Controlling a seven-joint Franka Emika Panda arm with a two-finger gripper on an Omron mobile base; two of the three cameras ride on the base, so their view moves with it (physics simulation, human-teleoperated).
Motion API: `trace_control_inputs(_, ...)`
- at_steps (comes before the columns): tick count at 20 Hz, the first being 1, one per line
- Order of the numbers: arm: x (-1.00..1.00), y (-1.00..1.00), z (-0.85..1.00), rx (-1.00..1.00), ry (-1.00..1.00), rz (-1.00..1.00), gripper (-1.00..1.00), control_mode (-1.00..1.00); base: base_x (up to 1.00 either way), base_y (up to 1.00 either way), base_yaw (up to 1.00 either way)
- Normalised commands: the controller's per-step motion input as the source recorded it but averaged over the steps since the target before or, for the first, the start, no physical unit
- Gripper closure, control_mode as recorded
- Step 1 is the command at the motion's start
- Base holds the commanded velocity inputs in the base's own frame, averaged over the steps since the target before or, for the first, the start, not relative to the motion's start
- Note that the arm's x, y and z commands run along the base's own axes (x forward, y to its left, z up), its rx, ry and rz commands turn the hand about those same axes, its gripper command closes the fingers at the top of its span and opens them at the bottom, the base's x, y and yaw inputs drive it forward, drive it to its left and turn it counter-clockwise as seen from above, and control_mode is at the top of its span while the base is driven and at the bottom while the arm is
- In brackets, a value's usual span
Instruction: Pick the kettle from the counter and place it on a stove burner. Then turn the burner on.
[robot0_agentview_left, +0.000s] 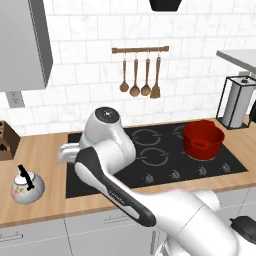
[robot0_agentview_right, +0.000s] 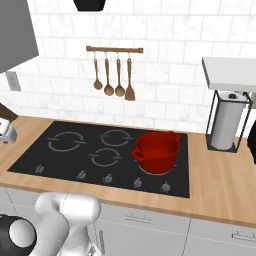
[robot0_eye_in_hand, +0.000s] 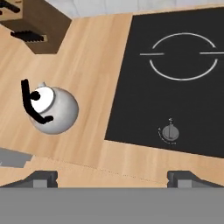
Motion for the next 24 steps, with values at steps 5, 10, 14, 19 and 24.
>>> trace_control_inputs(5,0.00,0.65,0.00,-0.11,0.00,0.16,-1.00,-1.00,0.00,0.00,0.00)
trace_control_inputs(10,0.03,0.46,-0.01,-0.07,0.01,0.11,-1.00,-1.00,0.00,0.00,0.00)
trace_control_inputs(14,0.09,0.05,0.00,-0.01,0.00,0.00,-1.00,-1.00,0.00,0.00,0.00)
trace_control_inputs(19,0.05,0.17,-0.32,-0.01,-0.01,0.00,-1.00,-1.00,0.00,0.00,0.00)
trace_control_inputs(24,0.20,0.45,-0.28,0.00,0.06,0.00,-1.00,-1.00,0.00,0.00,0.00)
